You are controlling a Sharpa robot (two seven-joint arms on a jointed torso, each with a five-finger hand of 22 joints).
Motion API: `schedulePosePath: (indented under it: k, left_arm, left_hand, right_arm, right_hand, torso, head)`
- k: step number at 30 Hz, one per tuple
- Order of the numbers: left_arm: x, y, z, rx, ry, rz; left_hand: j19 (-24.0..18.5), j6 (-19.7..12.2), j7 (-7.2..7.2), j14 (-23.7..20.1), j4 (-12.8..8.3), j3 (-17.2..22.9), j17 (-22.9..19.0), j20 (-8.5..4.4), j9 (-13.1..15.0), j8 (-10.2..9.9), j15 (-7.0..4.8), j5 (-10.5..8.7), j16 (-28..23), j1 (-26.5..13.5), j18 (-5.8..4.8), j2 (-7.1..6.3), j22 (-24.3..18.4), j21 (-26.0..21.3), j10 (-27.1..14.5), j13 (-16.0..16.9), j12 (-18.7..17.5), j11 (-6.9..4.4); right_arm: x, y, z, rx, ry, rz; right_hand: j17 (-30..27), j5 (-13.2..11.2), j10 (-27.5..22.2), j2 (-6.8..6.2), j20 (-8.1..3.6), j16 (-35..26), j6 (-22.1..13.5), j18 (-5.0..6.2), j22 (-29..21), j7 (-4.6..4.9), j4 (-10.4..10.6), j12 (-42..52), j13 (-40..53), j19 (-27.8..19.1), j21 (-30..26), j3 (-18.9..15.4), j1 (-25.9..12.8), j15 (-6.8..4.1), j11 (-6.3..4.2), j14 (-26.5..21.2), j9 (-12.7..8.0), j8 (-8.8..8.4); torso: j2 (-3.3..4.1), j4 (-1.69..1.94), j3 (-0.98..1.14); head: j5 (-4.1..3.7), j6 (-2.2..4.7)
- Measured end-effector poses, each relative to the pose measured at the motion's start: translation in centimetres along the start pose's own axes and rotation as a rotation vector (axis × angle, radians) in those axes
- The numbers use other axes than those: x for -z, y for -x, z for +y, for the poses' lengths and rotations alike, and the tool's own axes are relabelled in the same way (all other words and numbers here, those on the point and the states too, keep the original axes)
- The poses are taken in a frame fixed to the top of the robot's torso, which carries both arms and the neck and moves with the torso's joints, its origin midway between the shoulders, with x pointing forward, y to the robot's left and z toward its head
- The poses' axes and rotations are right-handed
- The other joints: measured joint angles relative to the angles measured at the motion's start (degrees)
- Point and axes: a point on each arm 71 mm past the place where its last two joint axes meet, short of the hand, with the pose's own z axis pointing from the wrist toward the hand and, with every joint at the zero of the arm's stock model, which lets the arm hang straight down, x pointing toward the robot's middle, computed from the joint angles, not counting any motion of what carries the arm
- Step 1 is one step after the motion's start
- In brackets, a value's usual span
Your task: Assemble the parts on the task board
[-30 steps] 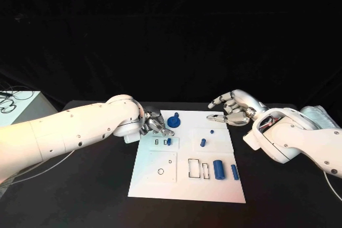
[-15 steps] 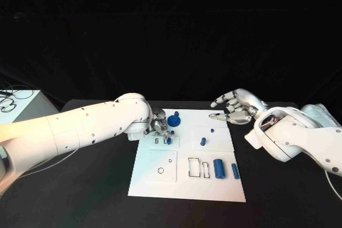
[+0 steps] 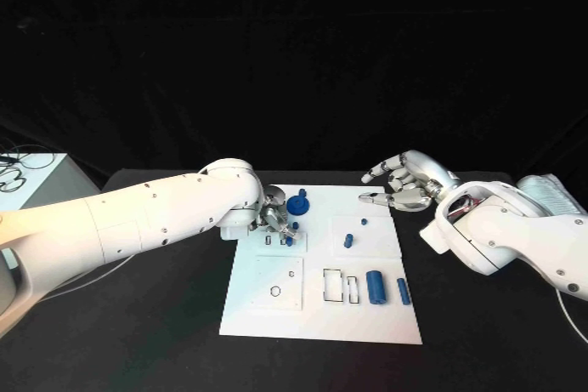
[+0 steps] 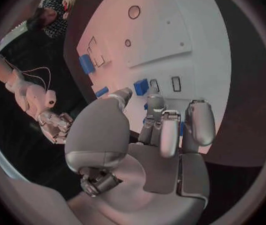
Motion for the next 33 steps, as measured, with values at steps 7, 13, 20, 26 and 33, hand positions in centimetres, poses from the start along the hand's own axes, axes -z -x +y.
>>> schedulePosePath:
  k: [7, 13, 20, 26, 33]
  left_arm:
    - [0.01, -0.11, -0.08, -0.005, -0.001, 0.01]
    - [-0.05, -0.06, 0.15, -0.006, 0.005, 0.018]
    - [-0.13, -0.04, 0.25, -0.004, 0.008, 0.025]
    - [-0.21, -0.1, 0.0, 0.004, 0.002, 0.036]
    - [-0.38, -0.21, 0.11, 0.015, 0.004, 0.048]
  left_hand:
    - [0.0, -0.2, -0.2, 0.0, 0.0, 0.0, 0.0, 0.0, 0.46, 0.28, 0.0, 0.0, 0.0, 0.0, 0.0, 0.0, 0.05, 0.0, 0.0, 0.03, 0.0, 0.0]
    - [0.0, -0.19, -0.2, 0.0, 0.0, 0.0, -0.01, 0.0, 0.67, 0.28, 0.0, 0.0, 0.0, 0.2, 0.0, 0.2, 0.03, 0.0, 0.0, 0.02, 0.0, 0.0]
    - [0.0, -0.22, -0.22, 0.0, -0.01, 0.01, -0.01, 0.0, 1.49, 0.57, 0.0, 0.0, 0.0, 1.22, 0.0, 1.17, 0.03, 0.0, -0.21, 0.07, 0.0, -0.2]
    - [0.0, -0.41, -0.41, 0.0, -0.16, 0.96, -0.01, 0.0, 2.49, 0.9, 0.0, 0.0, 0.0, 3.25, 0.0, 1.88, 0.1, 0.0, -0.21, 0.42, 0.0, -0.2]
    - [0.0, -0.41, -0.41, -0.01, -0.31, 1.44, -0.01, 0.0, 3.13, 1.19, 0.0, 0.0, 0.0, 4.23, 0.0, 2.26, 0.19, 0.0, -0.2, 0.6, 0.0, -0.2]
  right_arm:
    - [-0.08, -0.04, -0.01, 0.0, -0.003, 0.003]
    - [-0.11, -0.04, -0.06, 0.001, -0.007, 0.004]
    - [-0.16, -0.09, -0.08, 0.001, -0.011, 0.006]
    - [-0.21, -0.19, -0.01, 0.001, -0.012, 0.01]
    - [-0.21, -0.2, -0.02, 0.001, -0.014, 0.012]
  right_hand:
    - [0.0, 0.0, 0.0, 0.0, 0.0, 0.0, 0.0, 0.0, -0.01, 0.0, 0.0, 0.0, 0.0, 0.0, 0.0, 0.0, 0.0, 0.0, 0.0, 0.0, 0.0, 0.0]
    - [0.0, 0.0, 0.0, 0.0, 0.0, 0.0, 0.0, 0.0, -0.01, 0.0, 0.0, 0.0, 0.03, 0.0, 0.0, 0.0, 0.0, 0.0, 0.0, 0.0, 0.0, 0.23]
    - [0.0, 0.0, 0.0, 0.0, 0.0, 0.0, 0.0, 0.0, -0.02, 0.0, 0.16, 0.0, 0.04, 0.0, 0.0, 0.16, 0.0, 0.0, 0.0, 0.0, 0.0, 0.23]
    - [0.0, 0.0, 0.0, 0.0, 0.0, 0.0, 0.0, 0.0, -0.02, 0.0, 0.16, 0.0, 0.04, 0.0, 0.0, 0.16, 0.0, 0.0, 0.0, 0.0, 0.0, 0.23]
    - [0.0, 0.0, 0.0, 0.31, 0.0, 0.0, 0.0, 0.0, -0.03, 0.0, 0.16, 0.0, 0.04, 0.0, 0.0, 0.16, 0.31, 0.0, 0.0, 0.0, 0.0, 0.23]
  torso:
    - [-0.04, -0.01, -0.01]
    - [-0.06, -0.01, -0.03]
    - [-0.05, -0.02, -0.03]
    - [0.03, -0.05, -0.02]
    - [0.08, -0.06, -0.02]
  head:
    - [0.0, -0.2]
    - [0.25, -0.04]
    - [0.28, 0.0]
    - [0.23, -0.09]
    - [0.21, -0.33]
